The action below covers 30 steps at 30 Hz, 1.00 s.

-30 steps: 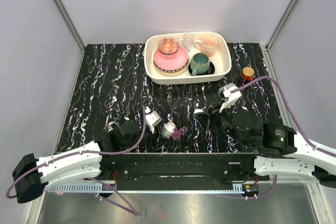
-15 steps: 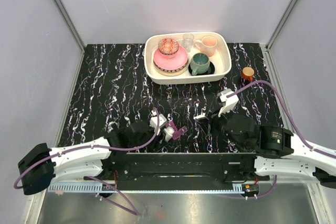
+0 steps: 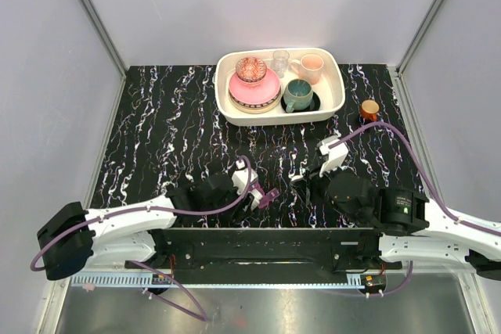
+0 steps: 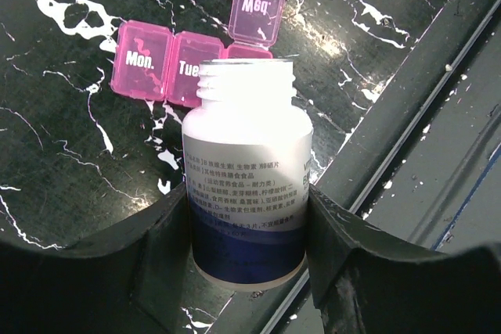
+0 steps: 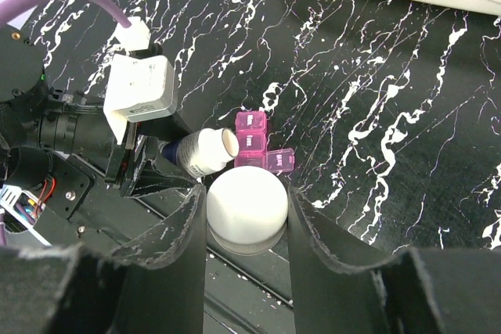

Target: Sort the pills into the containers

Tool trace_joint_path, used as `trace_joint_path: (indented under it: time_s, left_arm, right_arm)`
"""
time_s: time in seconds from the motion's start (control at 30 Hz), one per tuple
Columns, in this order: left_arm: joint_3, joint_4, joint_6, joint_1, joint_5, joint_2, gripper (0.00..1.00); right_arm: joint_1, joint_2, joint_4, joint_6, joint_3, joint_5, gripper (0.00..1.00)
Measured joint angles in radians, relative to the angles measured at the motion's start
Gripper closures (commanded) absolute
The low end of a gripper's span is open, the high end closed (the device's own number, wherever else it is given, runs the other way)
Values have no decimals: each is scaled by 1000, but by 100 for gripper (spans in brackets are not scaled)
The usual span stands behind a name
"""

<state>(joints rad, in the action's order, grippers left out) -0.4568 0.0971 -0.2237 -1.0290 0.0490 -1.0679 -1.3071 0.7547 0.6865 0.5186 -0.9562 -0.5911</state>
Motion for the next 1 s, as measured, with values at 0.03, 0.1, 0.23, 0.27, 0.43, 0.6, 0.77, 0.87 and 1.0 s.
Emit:
trace_joint_path:
  time_s: [0.03,0.1,0.23,0.27,0.43,0.6,0.77,0.87,1.0]
  left_arm:
    - [-13,12,0,0,0,-10,100]
    - [-40,31,3,-2,0,-29,100]
    - [-80,63,8,-6,0,-58,100]
    - [-87,71,7,-7,1,-61,100]
    - [-93,98,4,-16,4,-63,100]
    - [-93,99,-22,-32,6,-71,100]
    - [-105,131,-47,-40,6,-94,100]
    - [-123,161,-56,-40,6,-110,100]
    - [-152,200,-63,-40,6,-121,100]
  right_arm:
    - [0,0,1,2,3,1,100]
    - [0,0,6,5,8,1,100]
    - [0,-1,16,12,10,1,100]
    - [0,-2,18,14,11,0,100]
    - [0,-12,23,20,13,-2,100]
    - [0,-17,24,21,14,-2,100]
    - [0,-18,36,22,14,-3,100]
    - [0,-22,42,26,18,-2,100]
    - [0,-29,45,32,24,-2,100]
